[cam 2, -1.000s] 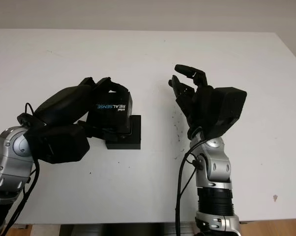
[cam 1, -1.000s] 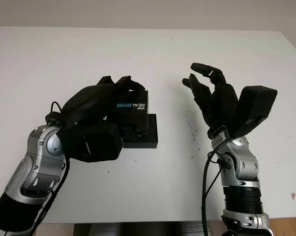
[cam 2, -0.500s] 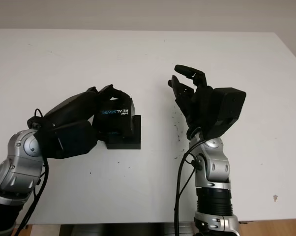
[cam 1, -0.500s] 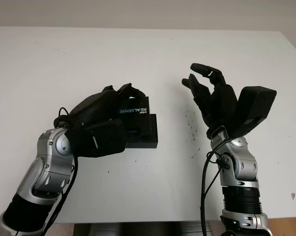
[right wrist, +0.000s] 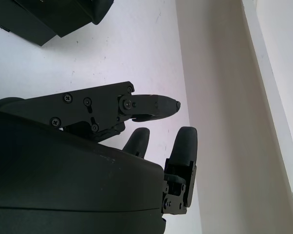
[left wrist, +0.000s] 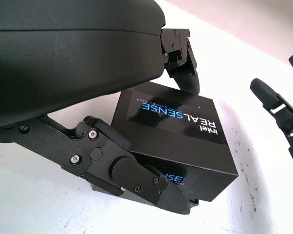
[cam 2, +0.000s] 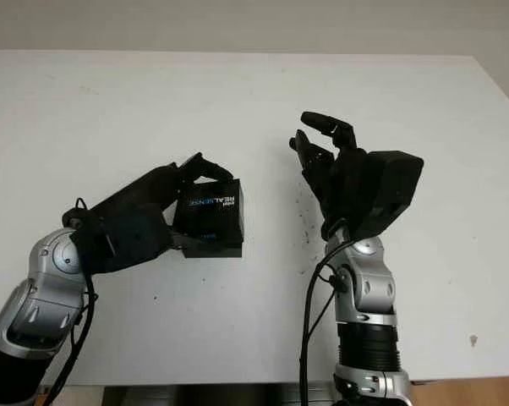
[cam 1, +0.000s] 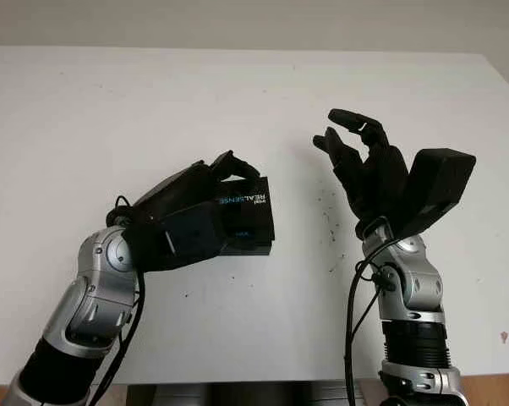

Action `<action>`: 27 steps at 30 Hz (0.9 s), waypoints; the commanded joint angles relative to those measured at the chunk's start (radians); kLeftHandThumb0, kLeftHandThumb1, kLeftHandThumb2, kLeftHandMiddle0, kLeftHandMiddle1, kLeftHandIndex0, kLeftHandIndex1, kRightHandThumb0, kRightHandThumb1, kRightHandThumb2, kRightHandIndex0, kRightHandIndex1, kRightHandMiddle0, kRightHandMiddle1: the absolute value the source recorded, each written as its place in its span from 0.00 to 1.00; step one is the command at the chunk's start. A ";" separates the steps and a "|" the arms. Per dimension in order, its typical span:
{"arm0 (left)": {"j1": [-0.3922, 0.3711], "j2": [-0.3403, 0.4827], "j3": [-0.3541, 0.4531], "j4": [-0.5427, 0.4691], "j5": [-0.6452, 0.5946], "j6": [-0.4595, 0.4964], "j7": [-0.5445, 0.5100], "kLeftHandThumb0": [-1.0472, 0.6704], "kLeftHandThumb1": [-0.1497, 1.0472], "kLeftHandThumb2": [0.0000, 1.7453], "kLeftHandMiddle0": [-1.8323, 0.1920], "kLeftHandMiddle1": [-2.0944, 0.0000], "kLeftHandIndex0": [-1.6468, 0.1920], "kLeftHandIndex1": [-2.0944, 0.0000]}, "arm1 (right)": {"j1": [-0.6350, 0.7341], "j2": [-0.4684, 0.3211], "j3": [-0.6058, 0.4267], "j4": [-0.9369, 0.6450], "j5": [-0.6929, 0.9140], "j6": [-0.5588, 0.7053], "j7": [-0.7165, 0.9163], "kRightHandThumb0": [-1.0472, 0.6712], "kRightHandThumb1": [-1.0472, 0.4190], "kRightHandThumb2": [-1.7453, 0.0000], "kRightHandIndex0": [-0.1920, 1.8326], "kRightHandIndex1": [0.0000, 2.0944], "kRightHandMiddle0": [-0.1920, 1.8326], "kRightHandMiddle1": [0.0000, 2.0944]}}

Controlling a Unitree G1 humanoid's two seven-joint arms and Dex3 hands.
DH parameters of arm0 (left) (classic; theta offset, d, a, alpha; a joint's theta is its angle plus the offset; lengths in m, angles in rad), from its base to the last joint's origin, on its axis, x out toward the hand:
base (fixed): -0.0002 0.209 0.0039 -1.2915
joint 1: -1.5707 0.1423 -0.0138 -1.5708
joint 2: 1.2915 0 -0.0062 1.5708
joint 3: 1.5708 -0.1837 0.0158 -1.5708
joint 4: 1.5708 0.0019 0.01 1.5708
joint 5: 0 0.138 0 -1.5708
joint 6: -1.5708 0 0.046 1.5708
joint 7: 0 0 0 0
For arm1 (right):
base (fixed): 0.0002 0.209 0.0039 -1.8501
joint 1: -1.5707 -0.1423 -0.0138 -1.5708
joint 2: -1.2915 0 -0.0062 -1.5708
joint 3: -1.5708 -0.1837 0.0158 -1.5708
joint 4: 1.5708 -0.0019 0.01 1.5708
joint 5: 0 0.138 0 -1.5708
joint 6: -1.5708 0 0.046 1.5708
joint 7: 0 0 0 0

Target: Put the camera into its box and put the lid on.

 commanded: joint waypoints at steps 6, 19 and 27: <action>0.029 0.012 -0.034 -0.015 0.028 -0.015 0.005 0.31 1.00 0.10 0.99 0.17 0.97 0.52 | 0.001 0.010 0.000 -0.004 0.004 -0.011 -0.003 0.47 0.00 0.84 0.12 0.56 0.06 0.69; 0.042 0.014 -0.065 0.014 0.090 -0.078 0.045 0.30 1.00 0.11 1.00 0.10 1.00 0.46 | 0.008 0.009 0.003 -0.013 0.005 -0.012 -0.001 0.47 0.00 0.84 0.12 0.55 0.05 0.69; 0.060 0.032 -0.083 0.013 0.136 -0.138 0.060 0.29 1.00 0.12 1.00 0.31 1.00 0.54 | 0.008 0.012 0.000 -0.009 0.009 -0.012 -0.002 0.47 0.00 0.84 0.12 0.56 0.06 0.69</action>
